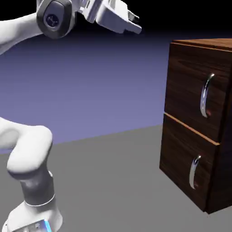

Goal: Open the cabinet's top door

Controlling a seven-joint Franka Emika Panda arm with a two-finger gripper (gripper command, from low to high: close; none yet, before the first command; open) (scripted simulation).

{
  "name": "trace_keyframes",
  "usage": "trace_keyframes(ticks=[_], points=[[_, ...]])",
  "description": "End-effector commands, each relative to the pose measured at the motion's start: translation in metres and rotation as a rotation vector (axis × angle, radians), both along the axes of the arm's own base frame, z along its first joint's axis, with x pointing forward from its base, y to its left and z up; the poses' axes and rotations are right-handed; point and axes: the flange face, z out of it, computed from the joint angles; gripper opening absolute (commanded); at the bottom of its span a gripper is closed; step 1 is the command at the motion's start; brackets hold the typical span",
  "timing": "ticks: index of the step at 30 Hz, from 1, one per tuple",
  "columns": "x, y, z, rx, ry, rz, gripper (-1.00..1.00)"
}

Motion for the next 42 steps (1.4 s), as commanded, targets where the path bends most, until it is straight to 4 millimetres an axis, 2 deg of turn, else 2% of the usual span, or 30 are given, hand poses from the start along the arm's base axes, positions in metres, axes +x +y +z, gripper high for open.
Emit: trace_keyframes(ticks=[1,11,20,31,42], points=[[-0.002,-0.004,0.002,-0.045,0.004,0.01,1.0],[-0.006,-0.046,0.012,-0.495,0.061,0.098,1.0],[0.01,-0.082,0.004,-0.901,0.136,0.176,1.0],[0.055,-0.112,-0.029,-1.409,0.252,0.283,1.0],[0.12,-0.118,-0.088,-1.944,0.374,0.411,1.0]])
